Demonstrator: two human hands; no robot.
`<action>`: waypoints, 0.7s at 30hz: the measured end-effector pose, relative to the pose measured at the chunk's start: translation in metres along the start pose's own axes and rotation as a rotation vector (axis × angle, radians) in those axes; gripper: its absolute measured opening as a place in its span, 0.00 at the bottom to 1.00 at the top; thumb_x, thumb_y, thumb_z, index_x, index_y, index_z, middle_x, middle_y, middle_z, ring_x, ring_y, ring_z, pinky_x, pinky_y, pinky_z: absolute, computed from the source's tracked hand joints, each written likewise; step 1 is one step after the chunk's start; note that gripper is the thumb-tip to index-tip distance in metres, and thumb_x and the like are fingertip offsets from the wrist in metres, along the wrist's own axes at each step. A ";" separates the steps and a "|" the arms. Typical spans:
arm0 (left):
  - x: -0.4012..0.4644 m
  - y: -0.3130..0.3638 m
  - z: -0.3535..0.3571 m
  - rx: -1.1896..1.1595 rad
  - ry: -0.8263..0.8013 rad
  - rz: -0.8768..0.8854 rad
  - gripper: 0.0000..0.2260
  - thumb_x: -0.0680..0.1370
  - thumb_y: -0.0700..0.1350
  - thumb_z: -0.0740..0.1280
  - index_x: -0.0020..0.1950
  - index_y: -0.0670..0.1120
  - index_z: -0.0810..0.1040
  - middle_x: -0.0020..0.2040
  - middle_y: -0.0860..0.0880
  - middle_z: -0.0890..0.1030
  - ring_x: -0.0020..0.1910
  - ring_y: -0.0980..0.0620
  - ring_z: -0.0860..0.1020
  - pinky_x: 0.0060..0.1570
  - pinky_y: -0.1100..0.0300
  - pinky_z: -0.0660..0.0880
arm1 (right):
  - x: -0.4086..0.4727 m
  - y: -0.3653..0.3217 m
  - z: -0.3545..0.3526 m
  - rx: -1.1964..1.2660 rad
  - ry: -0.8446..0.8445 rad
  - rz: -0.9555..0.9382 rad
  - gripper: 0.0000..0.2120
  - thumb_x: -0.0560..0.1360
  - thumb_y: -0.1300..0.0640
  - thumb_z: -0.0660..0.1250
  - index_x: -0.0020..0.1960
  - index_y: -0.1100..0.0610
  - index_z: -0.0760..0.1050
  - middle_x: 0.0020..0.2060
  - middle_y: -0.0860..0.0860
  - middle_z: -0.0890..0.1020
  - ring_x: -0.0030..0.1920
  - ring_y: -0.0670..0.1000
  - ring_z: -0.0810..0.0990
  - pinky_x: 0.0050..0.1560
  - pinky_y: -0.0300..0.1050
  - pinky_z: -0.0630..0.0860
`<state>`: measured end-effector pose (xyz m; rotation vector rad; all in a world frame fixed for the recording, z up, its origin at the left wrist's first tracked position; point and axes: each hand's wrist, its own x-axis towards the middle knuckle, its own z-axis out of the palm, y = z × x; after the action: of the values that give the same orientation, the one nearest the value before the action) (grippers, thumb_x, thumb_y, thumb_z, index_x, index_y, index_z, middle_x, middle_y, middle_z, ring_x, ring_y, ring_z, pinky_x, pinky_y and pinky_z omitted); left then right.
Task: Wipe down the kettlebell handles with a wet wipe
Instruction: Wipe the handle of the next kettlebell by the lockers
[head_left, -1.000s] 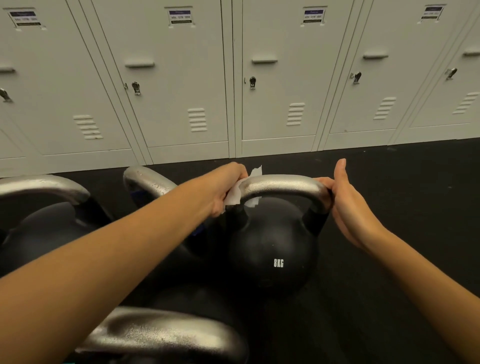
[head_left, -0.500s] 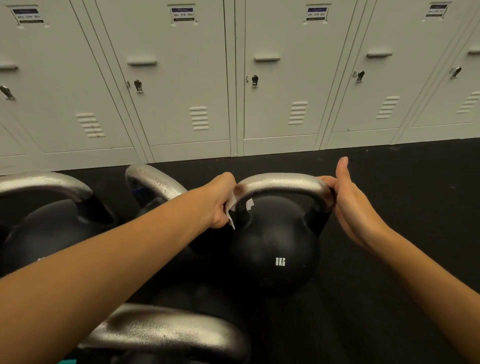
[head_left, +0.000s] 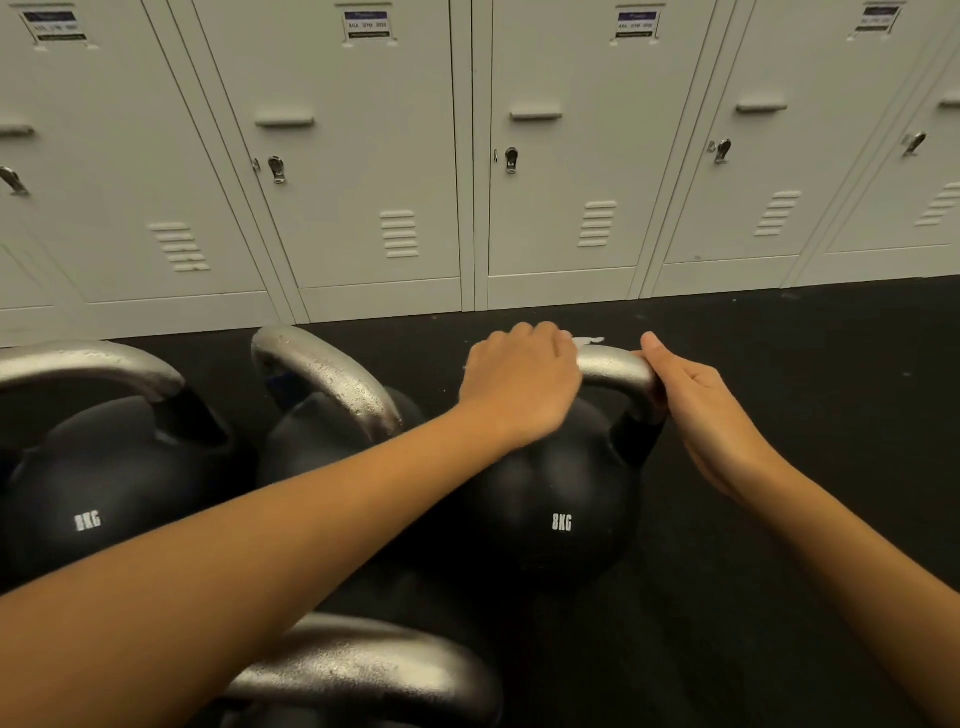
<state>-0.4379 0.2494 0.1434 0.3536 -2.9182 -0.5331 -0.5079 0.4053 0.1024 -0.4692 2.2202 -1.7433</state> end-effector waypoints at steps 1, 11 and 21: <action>-0.003 0.004 0.004 0.020 0.051 0.047 0.14 0.83 0.44 0.50 0.63 0.44 0.71 0.59 0.44 0.74 0.58 0.41 0.71 0.54 0.52 0.63 | 0.000 0.001 0.000 -0.004 0.010 -0.003 0.20 0.82 0.43 0.55 0.48 0.51 0.83 0.37 0.46 0.85 0.41 0.40 0.81 0.46 0.37 0.70; -0.015 -0.003 0.007 -0.297 -0.011 -0.041 0.21 0.85 0.44 0.48 0.78 0.47 0.55 0.76 0.49 0.60 0.76 0.50 0.53 0.73 0.55 0.44 | 0.002 0.002 0.000 -0.083 0.043 0.006 0.22 0.81 0.40 0.56 0.48 0.51 0.84 0.43 0.51 0.86 0.49 0.49 0.82 0.51 0.41 0.71; -0.013 -0.049 -0.008 -1.459 -0.253 -0.867 0.12 0.79 0.38 0.55 0.54 0.37 0.76 0.38 0.41 0.78 0.35 0.46 0.78 0.38 0.55 0.80 | 0.003 0.003 0.000 -0.073 0.032 0.043 0.23 0.82 0.40 0.55 0.50 0.53 0.83 0.47 0.54 0.85 0.55 0.51 0.80 0.58 0.44 0.69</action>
<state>-0.4135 0.2053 0.1313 1.2336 -1.5776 -2.5497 -0.5113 0.4047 0.0991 -0.4092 2.3047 -1.6642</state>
